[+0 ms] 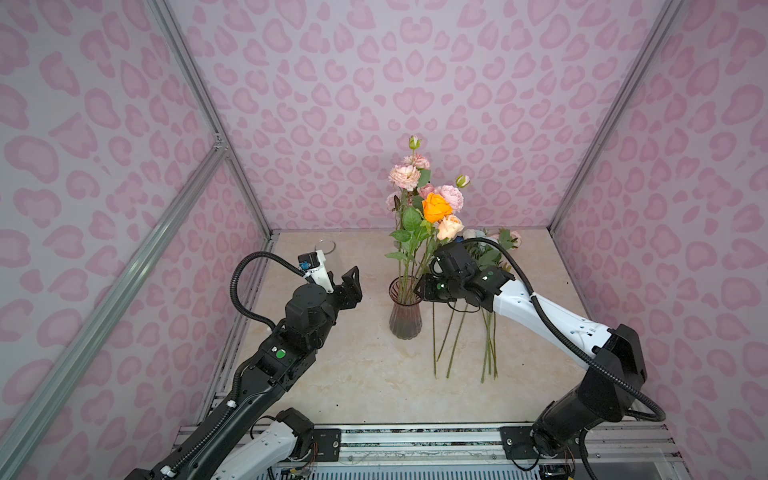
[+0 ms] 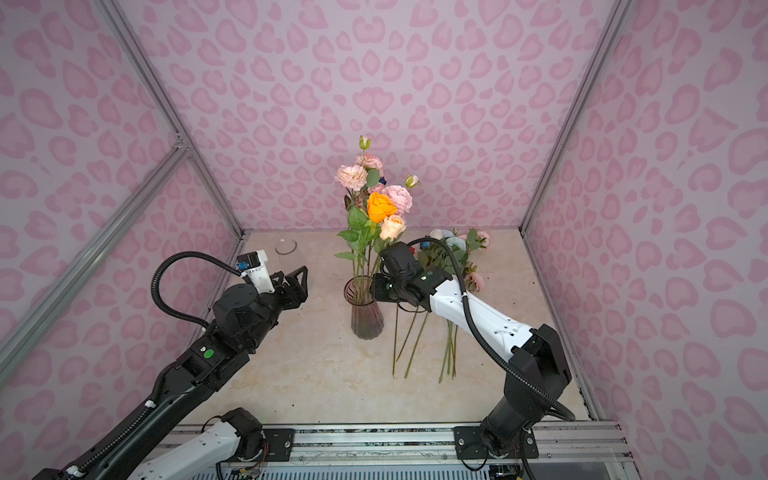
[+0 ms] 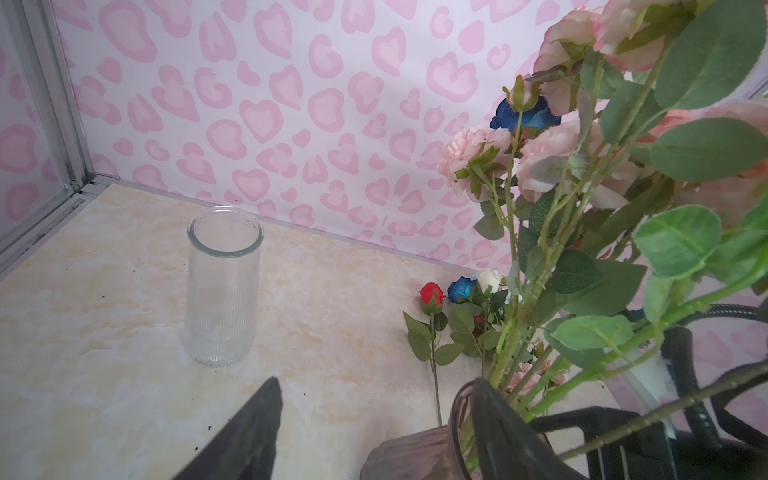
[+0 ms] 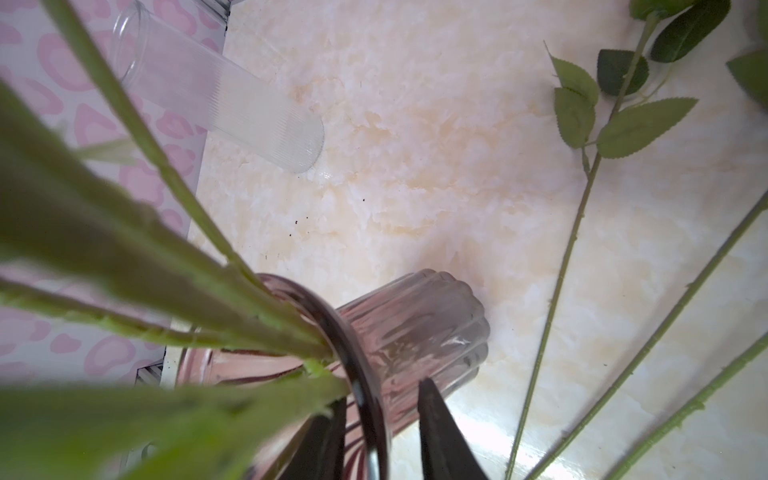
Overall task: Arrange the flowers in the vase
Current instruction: 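Grip the vase rim with the right gripper and slide the vase farther from the robot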
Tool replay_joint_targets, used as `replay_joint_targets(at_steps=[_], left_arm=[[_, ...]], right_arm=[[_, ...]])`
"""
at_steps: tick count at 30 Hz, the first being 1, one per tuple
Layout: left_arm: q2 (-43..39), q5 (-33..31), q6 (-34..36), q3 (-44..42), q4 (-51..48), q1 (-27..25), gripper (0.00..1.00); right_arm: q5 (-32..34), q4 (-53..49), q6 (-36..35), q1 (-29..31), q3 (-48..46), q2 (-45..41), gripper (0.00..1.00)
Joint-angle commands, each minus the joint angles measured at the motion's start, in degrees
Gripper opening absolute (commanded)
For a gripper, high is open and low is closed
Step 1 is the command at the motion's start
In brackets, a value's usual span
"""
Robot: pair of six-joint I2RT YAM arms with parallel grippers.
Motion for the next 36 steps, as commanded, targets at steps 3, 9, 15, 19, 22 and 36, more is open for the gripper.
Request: replay_joint_targets(at_steps=[3, 9, 15, 19, 22, 36], left_arm=[[-0.65, -0.21, -0.05, -0.01, 1.40, 0.00, 0.73], [-0.79, -0.21, -0.05, -0.07, 1.38, 0.01, 0.73], [-0.74, -0.45, 0.04, -0.13, 1.44, 0.01, 0.73], [-0.53, -1.03, 0.30, -0.10, 1.33, 0.01, 0.73], [-0.44, -1.35, 0.47, -0.21, 1.34, -0.03, 0.73], [0.16, -0.52, 0.31, -0.08, 1.34, 0.02, 0.73]], right_arm=[[2.19, -4.29, -1.59, 0.01, 2.65, 2.10, 0.17], [3.25, -4.71, -2.45, 0.05, 4.37, 2.94, 0.02], [3.51, -5.26, -3.79, -1.33, 13.03, 7.93, 0.00], [1.33, -5.60, -4.24, -3.68, 20.95, 14.42, 0.00], [-0.10, -6.12, -4.08, -5.37, 26.95, 19.53, 0.00], [-0.71, -14.62, -3.49, -9.79, 52.43, 38.11, 0.00]])
